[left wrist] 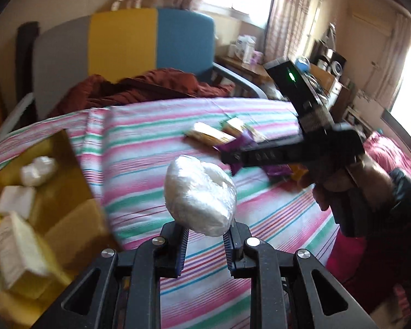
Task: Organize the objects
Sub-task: 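Grasp the purple packet with the right tool while the left tool holds the wrapped ball, then place the wrapped ball and purple packet into the gold tray, opening both tools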
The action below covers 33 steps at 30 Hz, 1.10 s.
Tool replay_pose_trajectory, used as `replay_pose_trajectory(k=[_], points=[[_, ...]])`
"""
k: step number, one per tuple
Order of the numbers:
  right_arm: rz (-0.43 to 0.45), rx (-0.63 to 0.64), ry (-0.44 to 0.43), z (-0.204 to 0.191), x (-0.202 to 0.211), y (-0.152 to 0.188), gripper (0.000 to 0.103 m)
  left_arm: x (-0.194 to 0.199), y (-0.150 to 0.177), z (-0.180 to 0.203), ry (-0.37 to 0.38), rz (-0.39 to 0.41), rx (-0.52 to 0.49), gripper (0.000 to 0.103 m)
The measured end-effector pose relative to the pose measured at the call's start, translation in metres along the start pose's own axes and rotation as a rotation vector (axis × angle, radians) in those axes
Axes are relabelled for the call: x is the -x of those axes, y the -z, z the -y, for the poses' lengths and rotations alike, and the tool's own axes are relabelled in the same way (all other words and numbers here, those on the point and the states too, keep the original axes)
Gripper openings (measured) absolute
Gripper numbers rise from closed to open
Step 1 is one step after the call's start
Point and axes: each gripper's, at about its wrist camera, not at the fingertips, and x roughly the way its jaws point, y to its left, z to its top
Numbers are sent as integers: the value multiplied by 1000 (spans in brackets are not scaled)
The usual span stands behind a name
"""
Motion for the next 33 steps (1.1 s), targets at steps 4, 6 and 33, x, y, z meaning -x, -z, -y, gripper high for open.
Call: replay_pose_trajectory(k=[4, 6, 33], points=[[19, 28, -26, -26, 10, -4, 40, 23, 3, -29, -41, 36, 60, 23], [38, 41, -50, -43, 17, -7, 40, 35, 6, -45, -62, 52, 99, 23], [76, 196, -169, -235, -9, -41, 63, 65, -20, -203, -145, 109, 390, 53]])
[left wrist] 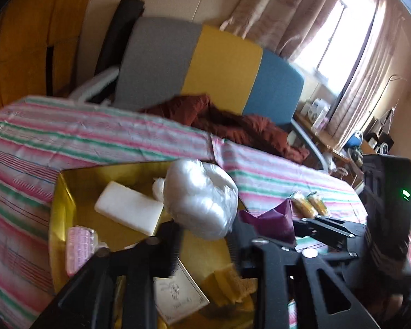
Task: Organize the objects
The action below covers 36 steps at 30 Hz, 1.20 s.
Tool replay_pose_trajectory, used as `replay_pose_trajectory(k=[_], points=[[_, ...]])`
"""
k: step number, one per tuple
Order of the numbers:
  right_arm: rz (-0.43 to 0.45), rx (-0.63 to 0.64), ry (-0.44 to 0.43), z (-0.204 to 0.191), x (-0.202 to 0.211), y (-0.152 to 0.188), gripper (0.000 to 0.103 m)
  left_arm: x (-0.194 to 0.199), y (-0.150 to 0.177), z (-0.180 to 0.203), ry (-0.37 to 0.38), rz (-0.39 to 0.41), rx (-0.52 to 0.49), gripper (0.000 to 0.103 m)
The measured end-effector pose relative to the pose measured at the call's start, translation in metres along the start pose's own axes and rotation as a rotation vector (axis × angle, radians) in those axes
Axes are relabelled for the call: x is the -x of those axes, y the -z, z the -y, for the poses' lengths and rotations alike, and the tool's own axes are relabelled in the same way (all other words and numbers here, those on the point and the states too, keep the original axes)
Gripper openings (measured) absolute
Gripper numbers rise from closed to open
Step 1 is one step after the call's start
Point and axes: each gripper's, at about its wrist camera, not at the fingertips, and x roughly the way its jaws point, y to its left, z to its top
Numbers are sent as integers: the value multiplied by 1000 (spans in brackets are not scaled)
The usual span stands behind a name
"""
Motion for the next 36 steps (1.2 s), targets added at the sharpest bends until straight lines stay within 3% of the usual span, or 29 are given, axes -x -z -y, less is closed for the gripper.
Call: replay_pose_trajectory(k=[2, 14, 21, 26, 32, 36], points=[[6, -22, 21, 3, -3, 1, 73, -7, -1, -12, 4, -8, 78, 68], [25, -83, 70, 5, 20, 42, 81, 30, 51, -27, -110, 44, 92, 69], [62, -110, 144, 7, 36, 57, 82, 42, 76, -15, -167, 55, 22, 70], [87, -97, 155, 0, 41, 59, 82, 45, 80, -8, -169, 51, 5, 71], [133, 4, 207, -24, 49, 68, 82, 53, 90, 0, -176, 51, -3, 71], [155, -9, 216, -25, 55, 75, 82, 58, 95, 4, -185, 57, -6, 71]])
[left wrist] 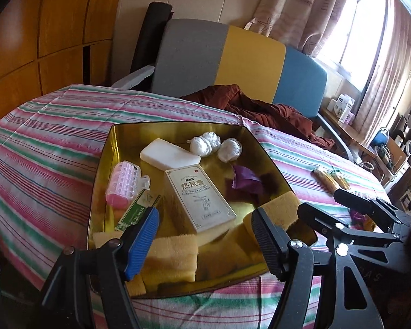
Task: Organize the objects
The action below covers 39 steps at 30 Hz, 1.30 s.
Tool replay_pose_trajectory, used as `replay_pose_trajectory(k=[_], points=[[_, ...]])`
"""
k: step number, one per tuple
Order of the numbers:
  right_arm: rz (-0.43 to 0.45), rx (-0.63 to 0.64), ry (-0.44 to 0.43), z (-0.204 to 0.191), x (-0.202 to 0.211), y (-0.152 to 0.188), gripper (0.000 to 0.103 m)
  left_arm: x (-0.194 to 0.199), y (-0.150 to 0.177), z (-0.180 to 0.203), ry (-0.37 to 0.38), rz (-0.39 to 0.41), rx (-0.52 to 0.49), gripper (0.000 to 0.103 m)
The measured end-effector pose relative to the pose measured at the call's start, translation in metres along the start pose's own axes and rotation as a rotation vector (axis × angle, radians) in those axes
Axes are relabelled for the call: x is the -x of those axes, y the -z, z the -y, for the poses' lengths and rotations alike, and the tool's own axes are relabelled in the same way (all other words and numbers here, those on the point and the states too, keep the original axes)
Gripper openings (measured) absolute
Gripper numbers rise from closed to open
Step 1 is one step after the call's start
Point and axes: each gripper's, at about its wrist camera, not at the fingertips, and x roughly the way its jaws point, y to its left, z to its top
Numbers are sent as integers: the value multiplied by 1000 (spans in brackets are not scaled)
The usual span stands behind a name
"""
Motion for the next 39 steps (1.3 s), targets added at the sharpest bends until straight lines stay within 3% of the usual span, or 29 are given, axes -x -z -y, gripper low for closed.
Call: replay_pose_trajectory(k=[11, 25, 33, 39], points=[[52, -17, 50, 4, 16, 7, 82, 10, 2, 10, 8, 22, -21, 72], [32, -32, 97, 18, 17, 12, 82, 19, 5, 16, -46, 50, -63, 75], [60, -60, 152, 45, 34, 2, 82, 22, 1, 23, -37, 68, -76, 76], [30, -94, 215, 74, 33, 9, 82, 21, 6, 32, -35, 58, -117, 76]])
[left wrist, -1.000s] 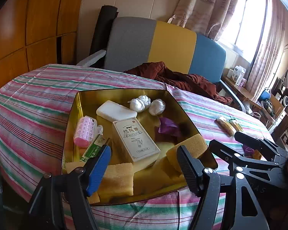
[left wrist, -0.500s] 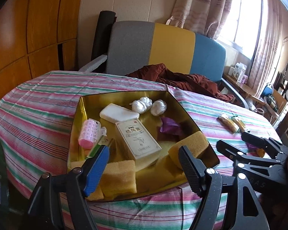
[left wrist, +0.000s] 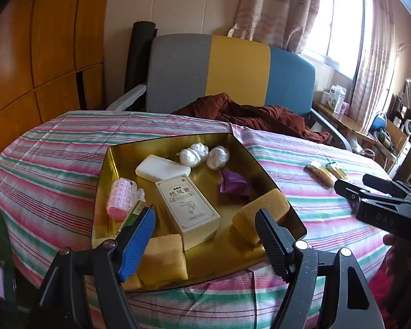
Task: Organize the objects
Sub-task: 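Move both tools over to the snack packets and yellow plush toy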
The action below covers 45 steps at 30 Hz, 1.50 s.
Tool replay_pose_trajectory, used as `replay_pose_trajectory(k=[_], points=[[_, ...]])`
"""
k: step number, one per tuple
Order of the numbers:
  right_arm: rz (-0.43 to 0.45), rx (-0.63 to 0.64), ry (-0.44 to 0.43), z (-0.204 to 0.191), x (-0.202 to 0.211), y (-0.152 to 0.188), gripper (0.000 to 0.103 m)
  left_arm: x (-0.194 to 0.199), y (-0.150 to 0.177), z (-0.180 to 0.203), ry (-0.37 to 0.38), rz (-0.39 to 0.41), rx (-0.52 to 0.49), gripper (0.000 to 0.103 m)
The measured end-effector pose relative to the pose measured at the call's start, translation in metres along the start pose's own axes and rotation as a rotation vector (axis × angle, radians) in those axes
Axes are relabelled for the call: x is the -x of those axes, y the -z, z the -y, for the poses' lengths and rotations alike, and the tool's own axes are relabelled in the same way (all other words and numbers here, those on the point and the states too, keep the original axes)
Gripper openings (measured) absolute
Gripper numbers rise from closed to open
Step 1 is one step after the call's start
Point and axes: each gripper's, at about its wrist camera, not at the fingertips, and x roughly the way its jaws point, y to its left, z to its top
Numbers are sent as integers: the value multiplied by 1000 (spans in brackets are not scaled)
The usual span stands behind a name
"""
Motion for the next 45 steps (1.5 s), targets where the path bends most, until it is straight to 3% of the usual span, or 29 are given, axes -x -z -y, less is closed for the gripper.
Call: replay_pose_trajectory(k=[11, 15, 19, 23, 45], points=[[-52, -114, 106, 91, -11, -4, 82, -2, -2, 19, 16, -2, -60, 78], [-49, -180, 194, 140, -18, -8, 82, -3, -5, 29, 28, 3, -85, 80], [-50, -293, 276, 191, -29, 1, 82, -6, -8, 42, 38, 4, -120, 80], [-82, -479, 257, 229, -38, 17, 82, -11, -12, 56, 47, 0, -153, 81], [-106, -617, 150, 249, -41, 27, 82, -61, -27, 146, 154, -70, -297, 81]])
